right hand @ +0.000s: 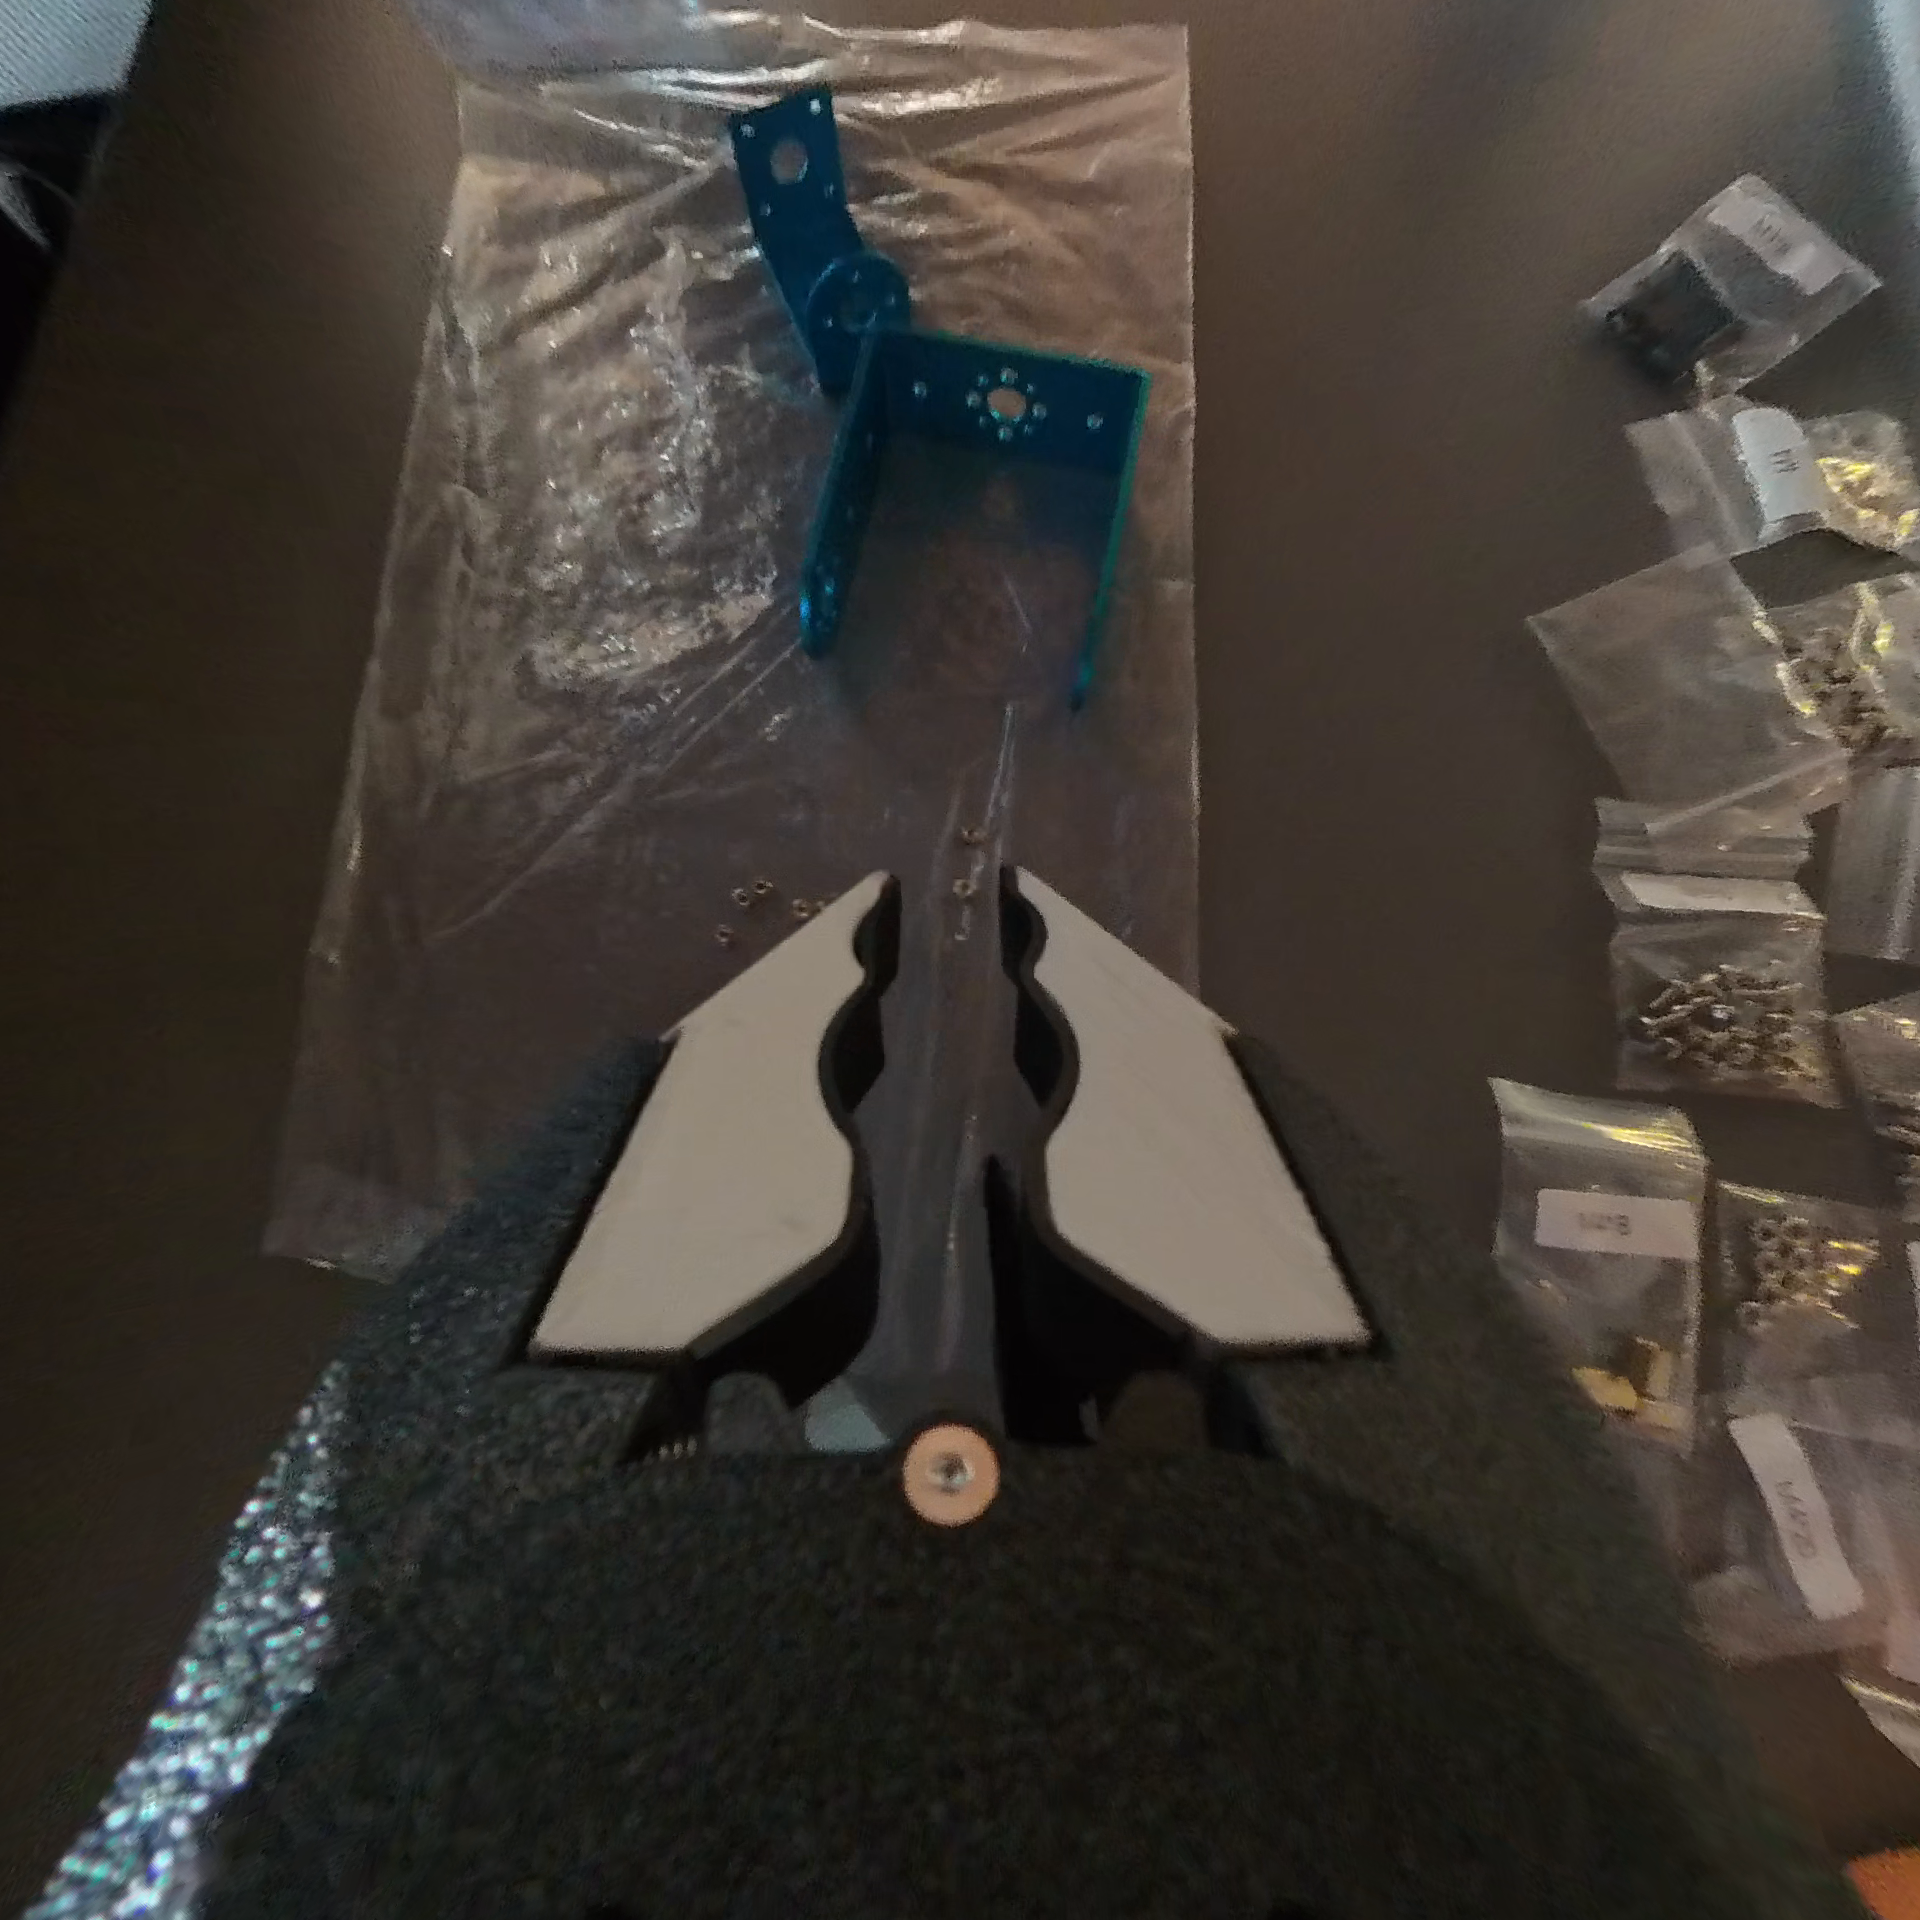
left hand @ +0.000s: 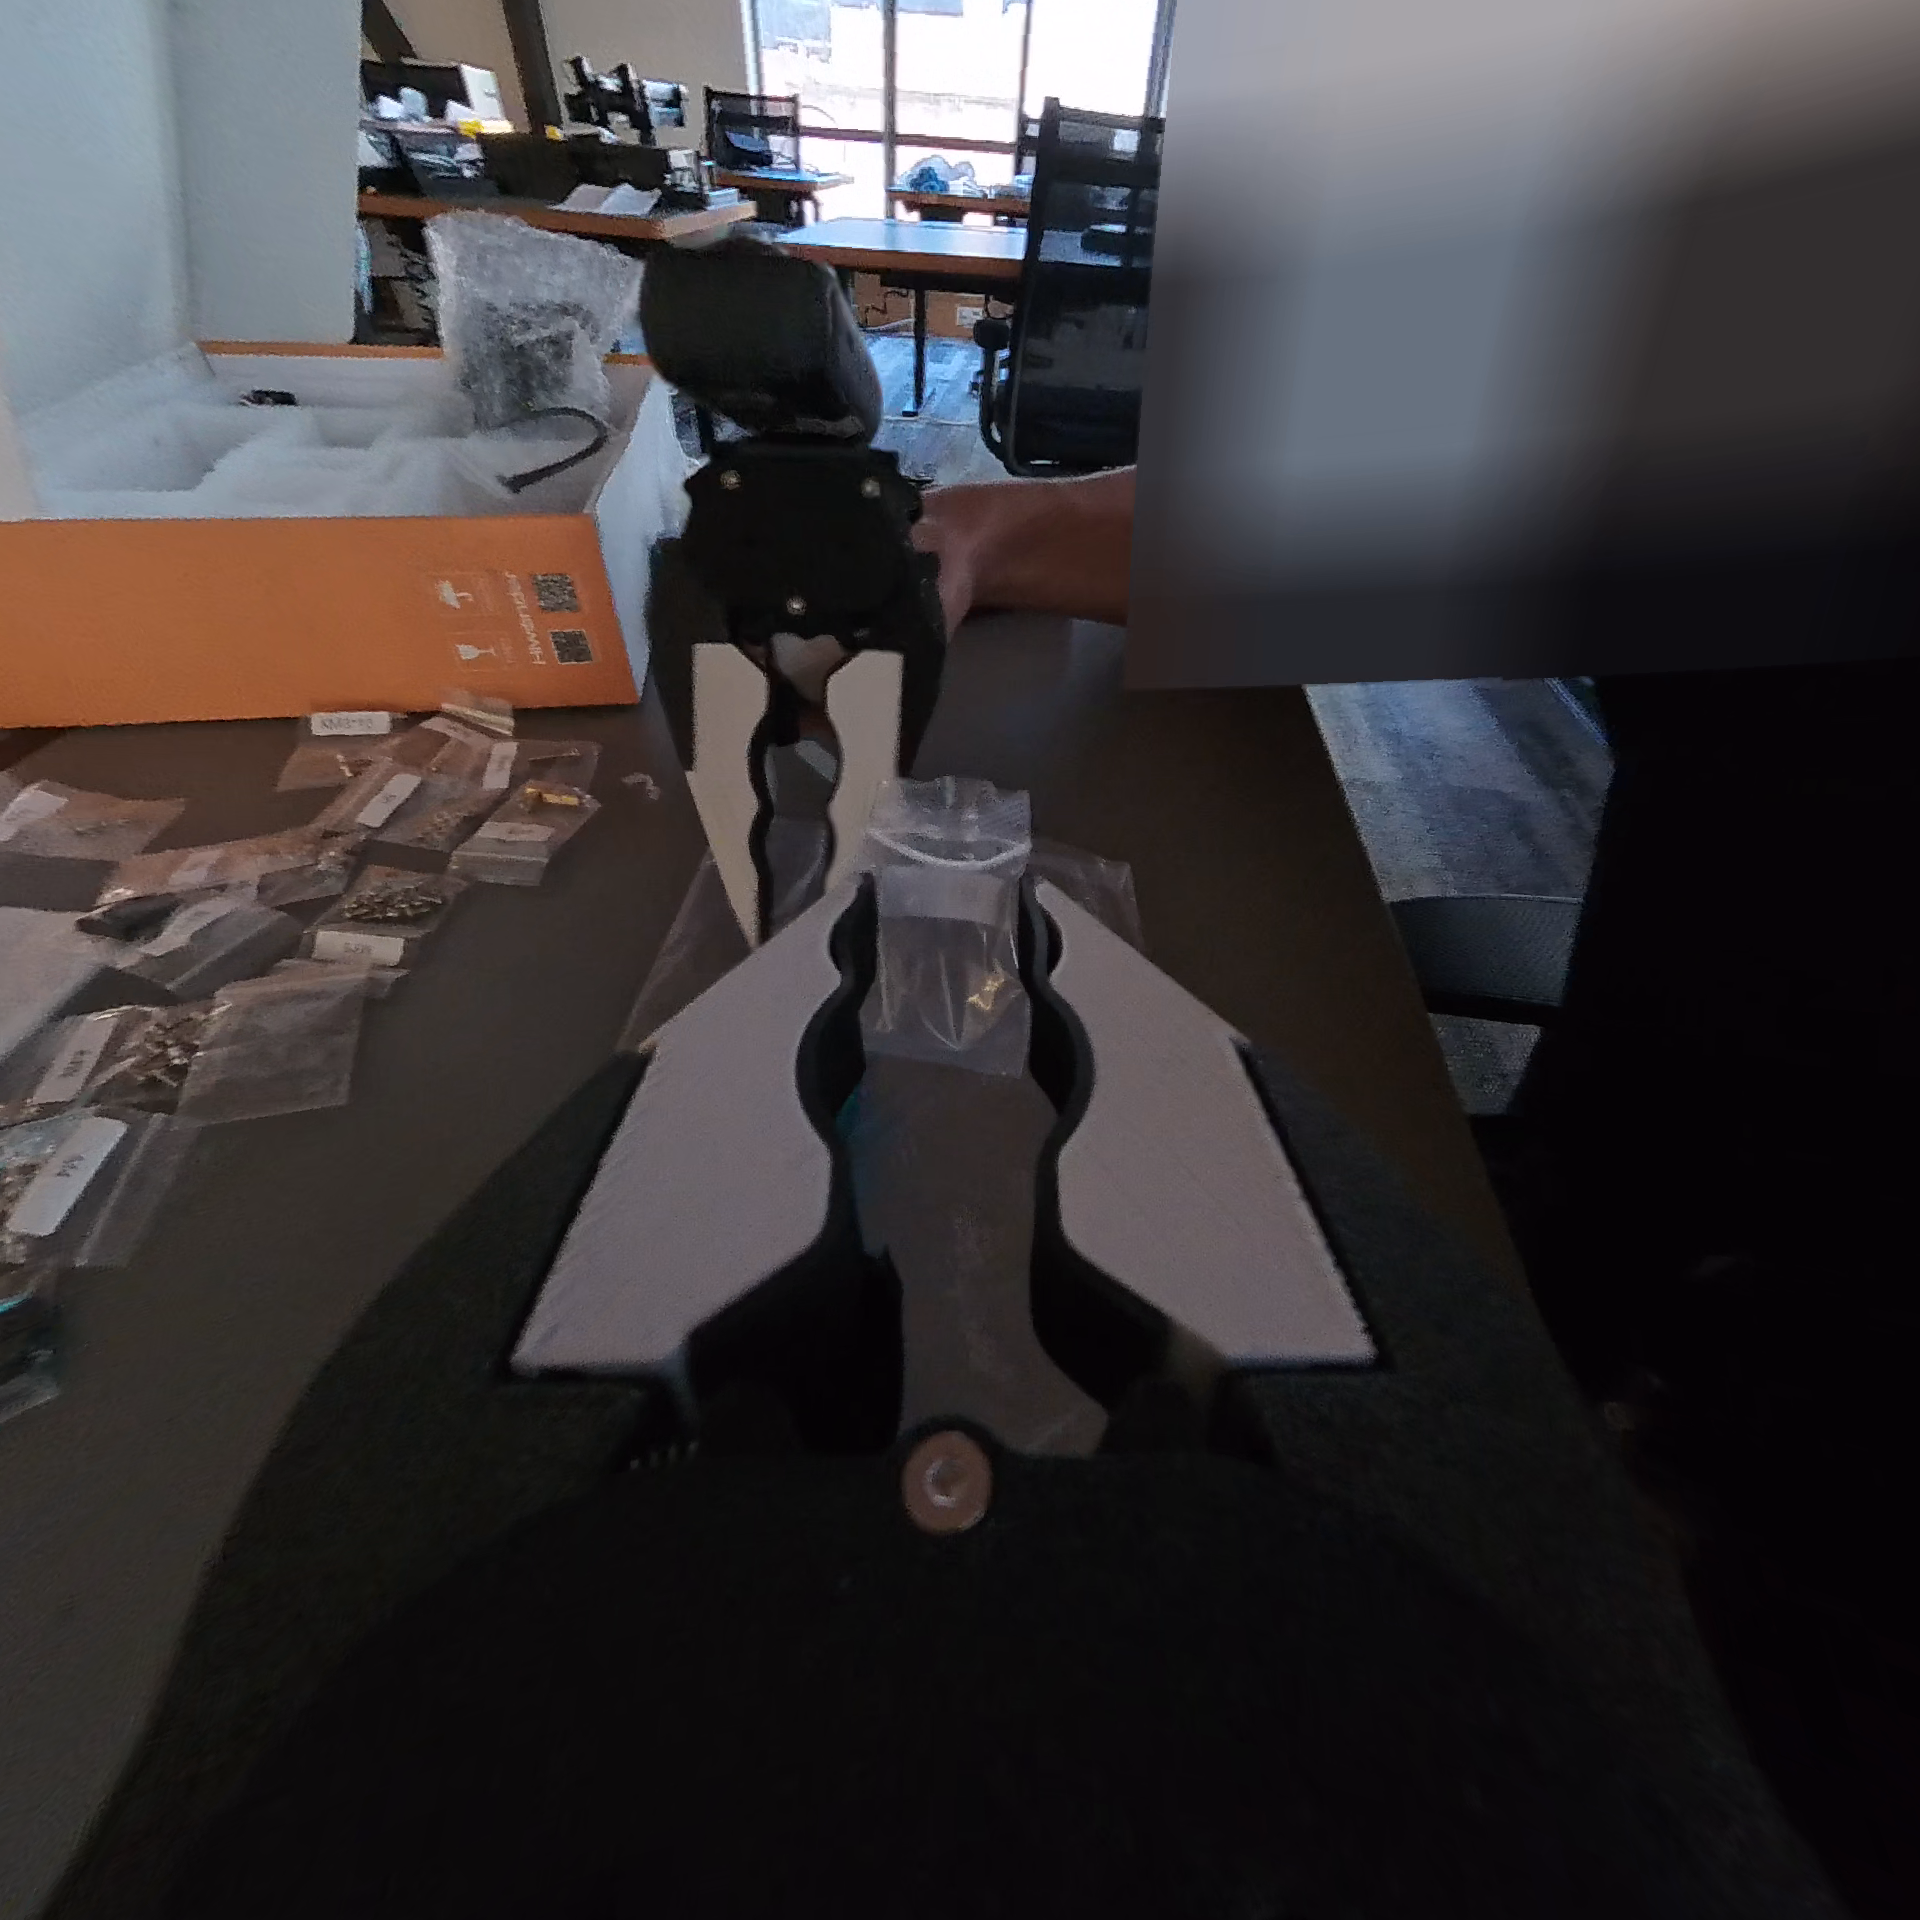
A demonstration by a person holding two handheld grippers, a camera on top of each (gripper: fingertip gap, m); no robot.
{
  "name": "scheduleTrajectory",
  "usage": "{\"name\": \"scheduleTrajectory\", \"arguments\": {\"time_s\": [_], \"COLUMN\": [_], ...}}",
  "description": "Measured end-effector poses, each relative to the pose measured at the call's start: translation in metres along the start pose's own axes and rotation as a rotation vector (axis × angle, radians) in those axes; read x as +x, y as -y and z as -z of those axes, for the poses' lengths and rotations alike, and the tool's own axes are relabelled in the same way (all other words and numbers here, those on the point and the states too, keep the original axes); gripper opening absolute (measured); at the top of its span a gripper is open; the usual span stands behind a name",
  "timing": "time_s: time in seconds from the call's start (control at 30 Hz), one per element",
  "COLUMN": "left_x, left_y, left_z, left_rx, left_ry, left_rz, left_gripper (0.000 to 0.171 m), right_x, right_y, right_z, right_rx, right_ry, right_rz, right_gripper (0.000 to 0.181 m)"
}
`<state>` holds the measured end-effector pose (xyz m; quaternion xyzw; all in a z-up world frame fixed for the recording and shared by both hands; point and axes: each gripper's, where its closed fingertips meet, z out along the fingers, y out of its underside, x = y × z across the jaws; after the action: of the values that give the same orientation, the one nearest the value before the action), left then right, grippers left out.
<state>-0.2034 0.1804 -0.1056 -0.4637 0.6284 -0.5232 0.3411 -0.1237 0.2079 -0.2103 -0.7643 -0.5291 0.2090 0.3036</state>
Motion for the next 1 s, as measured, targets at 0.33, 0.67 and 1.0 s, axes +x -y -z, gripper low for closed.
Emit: {"name": "scheduleTrajectory", "arguments": {"time_s": [0.33,0.67,1.0], "left_x": [0.008,0.003,0.002], "left_y": [-0.007,-0.010,-0.020], "left_z": [-0.004,-0.005,-0.013], "left_rx": [-0.019,-0.025,-0.066], "left_ry": [-0.046,-0.017,0.001], "left_rz": [0.041,0.040,0.020], "left_gripper": [0.026,0.026,0.026], "right_x": [0.000,0.003,-0.037], "right_y": [-0.003,0.013,0.098], "right_z": [-0.008,0.010,0.046], "right_rx": [0.000,0.068,0.399], "right_ry": [-0.003,-0.045,0.079], "right_rz": [0.028,0.038,0.041], "right_gripper": [0.003,0.000,0.000]}}
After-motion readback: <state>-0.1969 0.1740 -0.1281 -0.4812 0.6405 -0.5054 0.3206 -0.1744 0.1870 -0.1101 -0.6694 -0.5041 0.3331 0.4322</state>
